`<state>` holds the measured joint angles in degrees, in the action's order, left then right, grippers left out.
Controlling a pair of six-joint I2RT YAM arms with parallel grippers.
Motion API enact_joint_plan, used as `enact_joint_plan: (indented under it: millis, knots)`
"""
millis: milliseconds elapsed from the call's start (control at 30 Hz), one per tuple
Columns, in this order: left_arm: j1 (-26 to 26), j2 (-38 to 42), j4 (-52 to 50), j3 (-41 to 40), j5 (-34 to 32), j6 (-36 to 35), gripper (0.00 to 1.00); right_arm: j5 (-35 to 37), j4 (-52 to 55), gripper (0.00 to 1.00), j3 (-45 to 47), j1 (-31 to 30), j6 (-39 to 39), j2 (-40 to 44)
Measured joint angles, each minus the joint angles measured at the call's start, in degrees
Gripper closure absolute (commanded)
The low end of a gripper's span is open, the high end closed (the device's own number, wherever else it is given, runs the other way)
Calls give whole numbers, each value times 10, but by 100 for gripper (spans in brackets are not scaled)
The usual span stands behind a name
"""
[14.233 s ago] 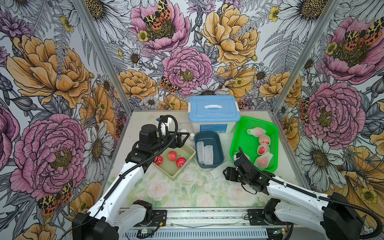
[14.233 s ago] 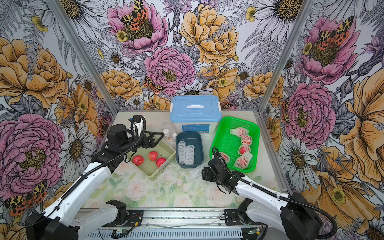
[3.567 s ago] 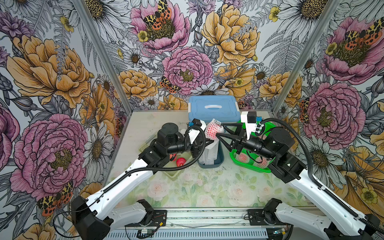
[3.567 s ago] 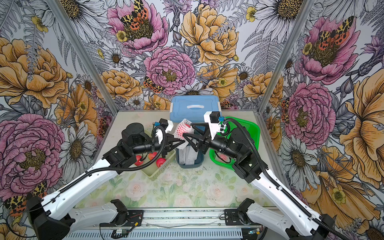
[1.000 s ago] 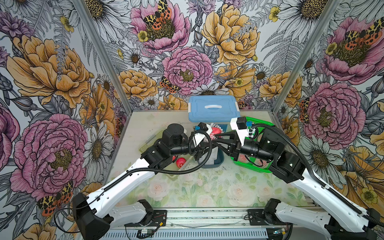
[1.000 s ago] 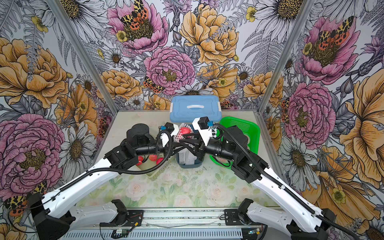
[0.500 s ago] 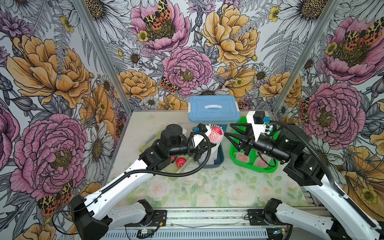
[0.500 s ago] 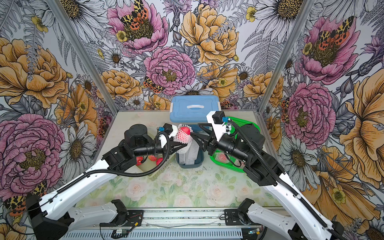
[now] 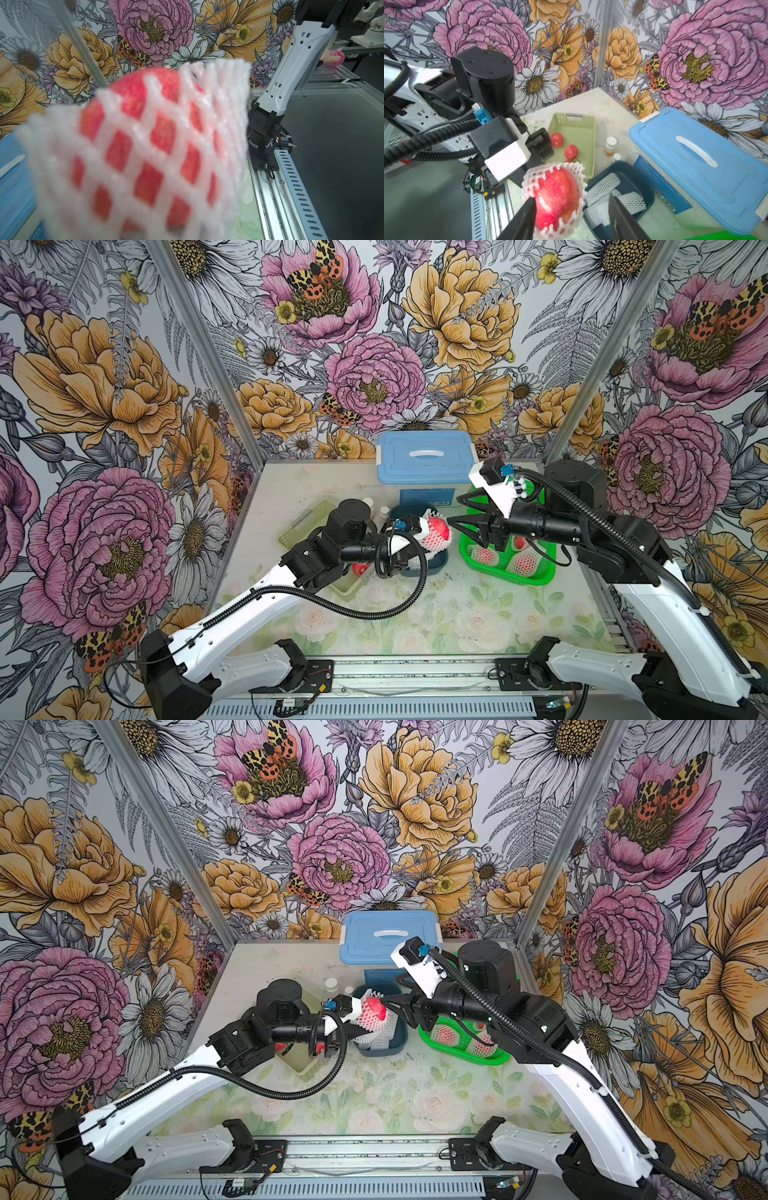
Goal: Remove foam nets from apples
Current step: Remove the foam net from the apple.
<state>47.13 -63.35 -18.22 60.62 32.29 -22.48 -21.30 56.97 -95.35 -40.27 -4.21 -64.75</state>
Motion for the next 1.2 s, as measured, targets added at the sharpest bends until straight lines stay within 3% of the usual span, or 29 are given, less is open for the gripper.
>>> enact_joint_plan:
  millis: [367,500,900,1200]
  knots:
    - [3,0,0,0,3,-7,100,-7,57,38,-2,-54,-28,-19]
    - [8,0,-6,-3,3,-7,100,22,59,26,-11,-85,-38,-32]
    - [9,13,-15,-5,2,-7,100,196,64,28,-24,-156,-64,-76]
    - [14,16,-8,-7,-11,-7,100,202,75,26,-37,-155,-64,-51]
